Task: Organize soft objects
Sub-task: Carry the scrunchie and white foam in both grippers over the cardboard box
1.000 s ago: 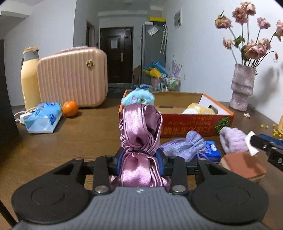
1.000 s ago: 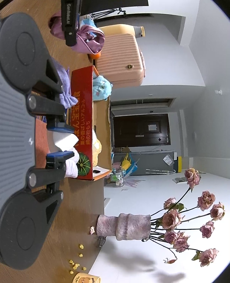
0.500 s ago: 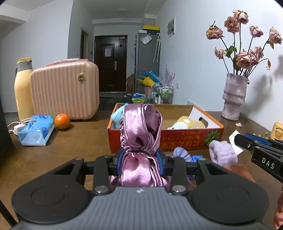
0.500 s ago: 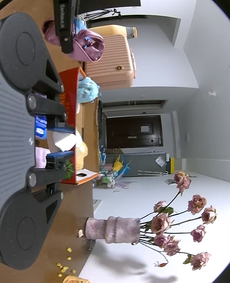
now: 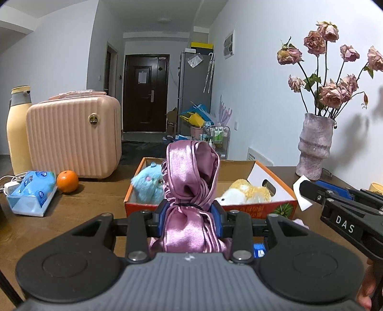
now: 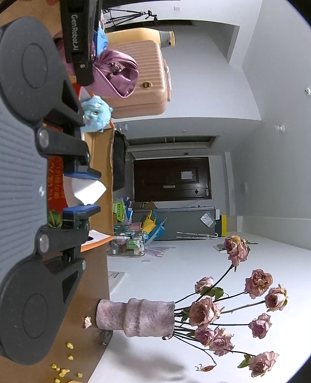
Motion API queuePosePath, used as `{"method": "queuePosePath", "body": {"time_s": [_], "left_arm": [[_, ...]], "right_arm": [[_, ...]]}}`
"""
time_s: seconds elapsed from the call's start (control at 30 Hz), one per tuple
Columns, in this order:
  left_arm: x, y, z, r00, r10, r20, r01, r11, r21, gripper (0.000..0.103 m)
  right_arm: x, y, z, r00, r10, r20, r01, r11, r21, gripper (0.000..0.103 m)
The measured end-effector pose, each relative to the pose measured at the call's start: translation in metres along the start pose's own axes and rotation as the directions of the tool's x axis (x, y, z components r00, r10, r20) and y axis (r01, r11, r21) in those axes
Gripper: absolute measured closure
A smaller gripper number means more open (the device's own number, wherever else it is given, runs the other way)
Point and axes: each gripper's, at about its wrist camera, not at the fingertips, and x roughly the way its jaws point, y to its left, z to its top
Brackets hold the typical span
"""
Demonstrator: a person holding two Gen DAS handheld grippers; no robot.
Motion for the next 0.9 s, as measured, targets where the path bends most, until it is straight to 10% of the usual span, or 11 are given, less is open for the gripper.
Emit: {"method": "queuePosePath", "body": {"time_s": [0.9], "left_arm": [[0.089, -0.011, 0.035, 1.000, 0.004, -0.002, -0.004, 1.000, -0.014, 0.066]], "right_arm": [[0.105, -0.020, 0.043, 0.999, 0.010, -0.049, -0.011, 0.999, -0.039, 0.081]]}}
